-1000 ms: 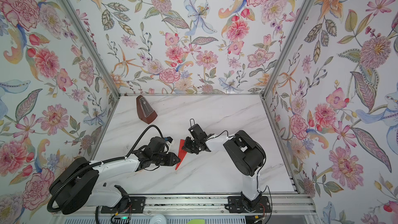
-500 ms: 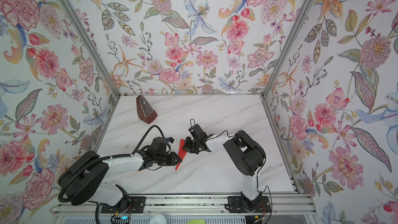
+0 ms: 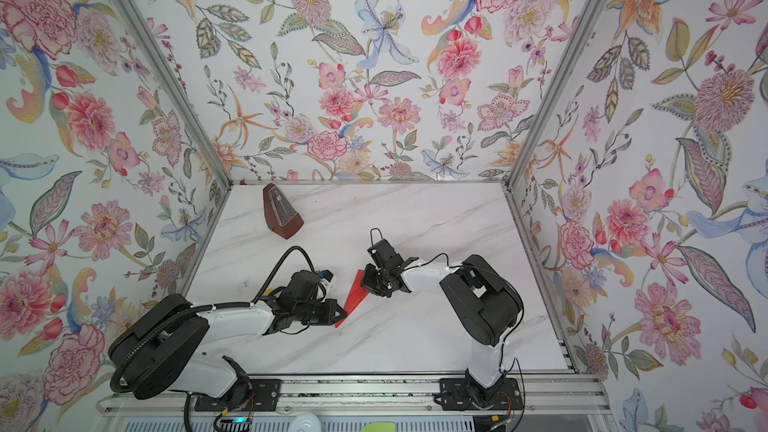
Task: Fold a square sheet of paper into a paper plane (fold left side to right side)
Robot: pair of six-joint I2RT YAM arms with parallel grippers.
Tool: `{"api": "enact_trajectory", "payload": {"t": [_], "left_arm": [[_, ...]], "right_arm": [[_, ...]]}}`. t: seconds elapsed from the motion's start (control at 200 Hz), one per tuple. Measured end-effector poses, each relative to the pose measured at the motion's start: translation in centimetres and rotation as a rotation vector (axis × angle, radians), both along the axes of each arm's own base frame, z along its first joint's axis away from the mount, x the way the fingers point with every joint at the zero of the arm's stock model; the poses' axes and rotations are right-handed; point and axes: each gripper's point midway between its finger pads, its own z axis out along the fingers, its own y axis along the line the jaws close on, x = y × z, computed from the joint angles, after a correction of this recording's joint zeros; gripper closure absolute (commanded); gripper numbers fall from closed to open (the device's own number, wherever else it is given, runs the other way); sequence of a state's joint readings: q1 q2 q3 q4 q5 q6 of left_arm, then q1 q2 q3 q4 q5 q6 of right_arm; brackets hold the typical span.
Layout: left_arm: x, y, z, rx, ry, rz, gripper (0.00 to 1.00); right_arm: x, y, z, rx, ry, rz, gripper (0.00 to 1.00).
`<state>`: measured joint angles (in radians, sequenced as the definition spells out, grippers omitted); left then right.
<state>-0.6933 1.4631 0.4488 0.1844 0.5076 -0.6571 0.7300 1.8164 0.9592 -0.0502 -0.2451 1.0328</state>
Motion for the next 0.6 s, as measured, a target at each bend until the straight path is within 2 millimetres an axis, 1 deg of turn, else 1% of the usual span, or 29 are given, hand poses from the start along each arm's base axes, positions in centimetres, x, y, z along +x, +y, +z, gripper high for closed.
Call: {"api": "enact_trajectory", "payload": {"t": [0.18, 0.25, 0.29, 0.355, 0.455, 0.53, 0.6], "left_arm": [[0.2, 0.0, 0.0, 0.043, -0.012, -0.031, 0.89], [0.3, -0.1, 0.0, 0.057, -0.012, -0.046, 0.89], [0.4, -0.1, 0.0, 0.062, -0.013, -0.054, 0.89], [0.4, -0.2, 0.0, 0.068, -0.016, -0.065, 0.9], [0.4, -0.2, 0.0, 0.074, -0.023, -0.079, 0.91], [0.4, -0.2, -0.1, 0.078, -0.025, -0.085, 0.91], [0.4, -0.2, -0.1, 0.08, -0.028, -0.089, 0.92]], "right_arm": [[-0.5, -2.3, 0.3, -0.079, -0.004, -0.014, 0.83], [-0.7, -2.8, 0.8, -0.112, -0.016, 0.012, 0.81], [-0.6, -2.8, 1.4, -0.123, -0.027, 0.037, 0.81], [-0.2, -2.0, 2.7, -0.12, -0.055, 0.09, 0.81], [-0.1, -0.2, 4.9, -0.08, -0.102, 0.198, 0.82], [-1.0, 1.5, 6.0, -0.053, -0.126, 0.293, 0.85], [-2.4, 2.9, 6.1, -0.04, -0.128, 0.375, 0.86]]}}
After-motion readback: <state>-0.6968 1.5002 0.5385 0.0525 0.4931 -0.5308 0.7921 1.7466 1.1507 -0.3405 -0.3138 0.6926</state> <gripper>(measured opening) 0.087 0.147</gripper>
